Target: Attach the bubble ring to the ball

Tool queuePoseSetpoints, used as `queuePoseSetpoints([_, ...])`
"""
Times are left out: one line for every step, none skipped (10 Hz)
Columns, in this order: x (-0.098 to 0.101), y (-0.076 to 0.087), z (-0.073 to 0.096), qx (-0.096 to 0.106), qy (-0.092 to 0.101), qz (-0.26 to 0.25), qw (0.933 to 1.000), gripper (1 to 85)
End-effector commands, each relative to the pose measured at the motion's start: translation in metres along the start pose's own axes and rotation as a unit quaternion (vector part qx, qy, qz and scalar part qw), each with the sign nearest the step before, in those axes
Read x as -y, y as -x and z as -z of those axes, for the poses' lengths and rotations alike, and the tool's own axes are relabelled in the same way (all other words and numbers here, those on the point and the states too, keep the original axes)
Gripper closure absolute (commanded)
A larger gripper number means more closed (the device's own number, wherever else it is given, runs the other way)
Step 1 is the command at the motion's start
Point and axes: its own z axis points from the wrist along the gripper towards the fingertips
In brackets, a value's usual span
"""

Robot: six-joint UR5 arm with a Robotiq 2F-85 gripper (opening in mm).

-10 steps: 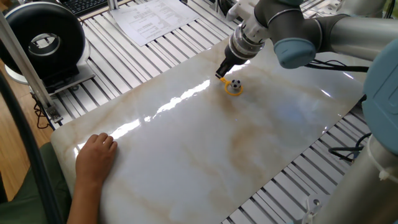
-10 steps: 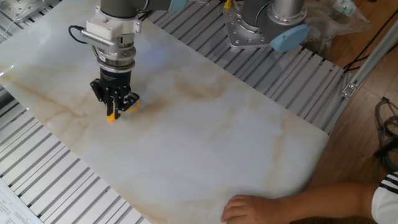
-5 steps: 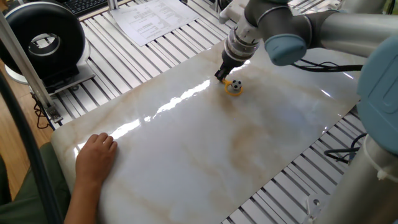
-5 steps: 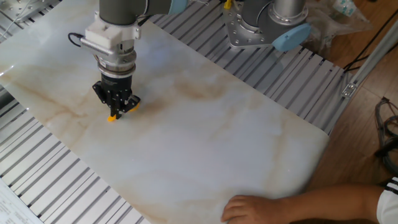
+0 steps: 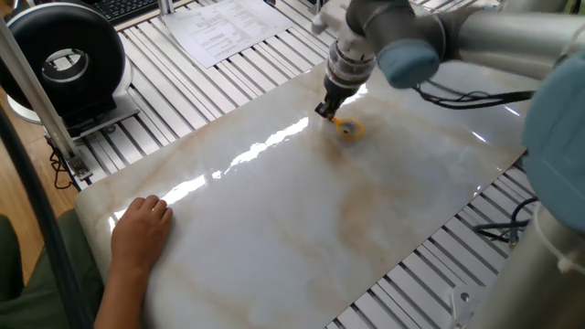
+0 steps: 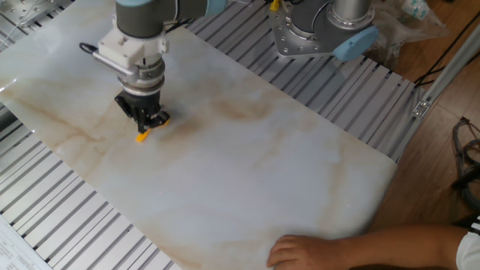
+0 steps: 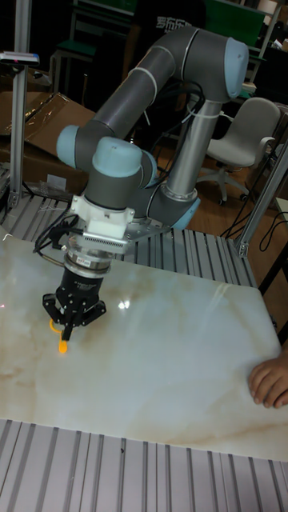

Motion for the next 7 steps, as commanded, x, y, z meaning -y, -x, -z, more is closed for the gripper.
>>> queuePoseSetpoints([-0.003, -0.009, 0.031, -0.021, -0.004, -0.013, 0.9997, 74.0])
queuePoseSetpoints([-0.002, -0.014, 0.036, -0.032, -0.012, -0.020, 0.9992, 74.3])
queuePoseSetpoints([0.003, -0.018, 0.039, -0.036, -0.022, -0.020, 0.9989, 75.0])
queuePoseSetpoints([0.002, -0.022, 0.037, -0.047, -0.025, -0.042, 0.9977, 77.0])
queuePoseSetpoints([0.002, -0.027, 0.035, -0.060, -0.036, -0.068, 0.9952, 83.7])
queuePoseSetpoints([0.003, -0.032, 0.036, -0.069, -0.038, -0.096, 0.9922, 84.3])
queuePoseSetpoints([0.012, -0.048, 0.041, -0.095, -0.037, -0.104, 0.9894, 84.3])
